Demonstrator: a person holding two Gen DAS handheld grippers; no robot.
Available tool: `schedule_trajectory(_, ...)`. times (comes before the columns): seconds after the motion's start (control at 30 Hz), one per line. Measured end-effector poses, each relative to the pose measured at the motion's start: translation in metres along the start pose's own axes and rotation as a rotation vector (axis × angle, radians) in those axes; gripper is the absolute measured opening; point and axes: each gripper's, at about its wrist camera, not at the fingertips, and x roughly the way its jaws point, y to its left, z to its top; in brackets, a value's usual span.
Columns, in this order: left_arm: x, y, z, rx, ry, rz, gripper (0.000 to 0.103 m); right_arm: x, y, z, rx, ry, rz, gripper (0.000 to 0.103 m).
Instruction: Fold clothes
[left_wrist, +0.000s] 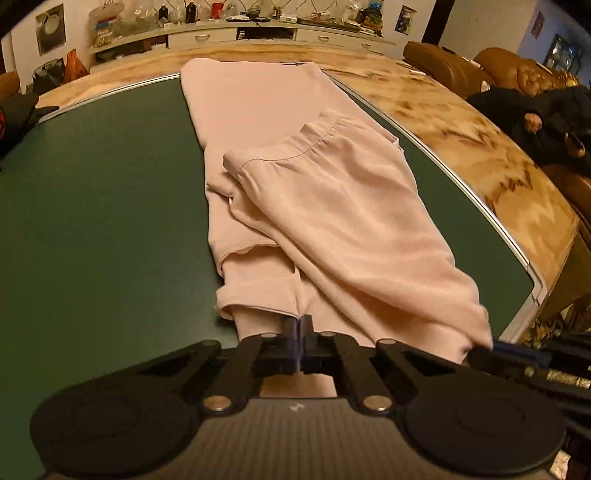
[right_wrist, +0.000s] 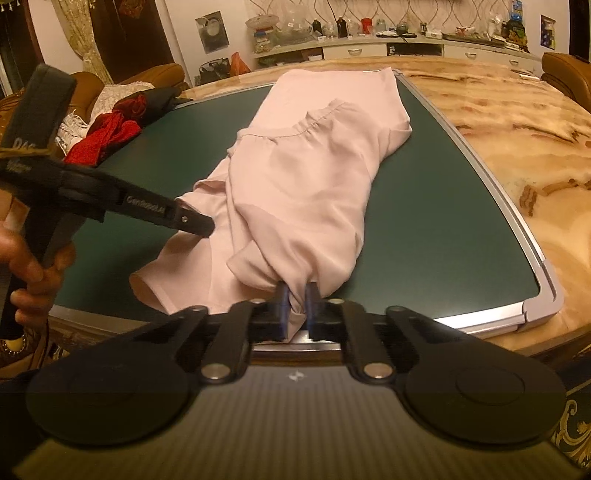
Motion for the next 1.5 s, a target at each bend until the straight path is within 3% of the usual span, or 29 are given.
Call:
schedule_trajectory(0.3,-0.008,0.011,0.000,0.019,0.011,0.060,0.000,0.000,-0.005,0.002,-0.005,0.003,-0.029,0.005)
schedule_trajectory(0.47,-0.006,0.013,0.004,0.004,0.020,0.044,0.002,0.002,-0.015,0.005,0.034,0.028,0.018,0.005)
schedule_trajectory(0.57,-0.005,0.011,0.004,-0.008,0.034,0.011,0.022,0.002,-0.016,0.005,0.031,0.022,0.027,0.005)
schedule_trajectory(0.6,-0.008,0.009,0.003,-0.001,0.031,0.009,0.033,0.001,-0.015,0.005,0.023,0.019,0.031,0.005)
schedule_trajectory(0.7,-0.021,-0.004,-0.002,0.073,-0.003,-0.011,0.036,0.000,-0.009,0.006,0.005,0.014,0.036,0.005)
schedule_trajectory(0.8,-0.034,-0.028,-0.008,0.201,-0.012,-0.083,0.036,-0.001,-0.007,0.005,0.004,0.015,0.037,0.005)
schedule_trajectory(0.9,-0.036,-0.057,-0.017,0.331,0.016,-0.192,0.036,-0.003,-0.006,0.005,-0.004,0.009,0.045,0.005)
schedule_trajectory(1.03,-0.021,-0.086,-0.029,0.464,0.048,-0.239,0.036,-0.008,-0.003,0.006,-0.040,-0.001,0.076,0.005)
schedule_trajectory(1.27,-0.004,-0.087,-0.035,0.472,0.034,-0.283,0.038,-0.019,0.002,0.015,-0.207,0.030,0.180,0.004)
schedule_trajectory(1.3,-0.005,-0.085,-0.036,0.471,0.036,-0.285,0.040,-0.017,0.000,0.016,-0.215,0.050,0.202,0.004)
schedule_trajectory(1.4,-0.011,-0.079,-0.037,0.453,0.042,-0.281,0.067,-0.005,-0.008,0.024,-0.204,0.133,0.262,0.004)
schedule_trajectory(1.5,-0.021,-0.072,-0.039,0.445,0.038,-0.265,0.070,0.007,-0.011,0.027,-0.205,0.209,0.279,0.009)
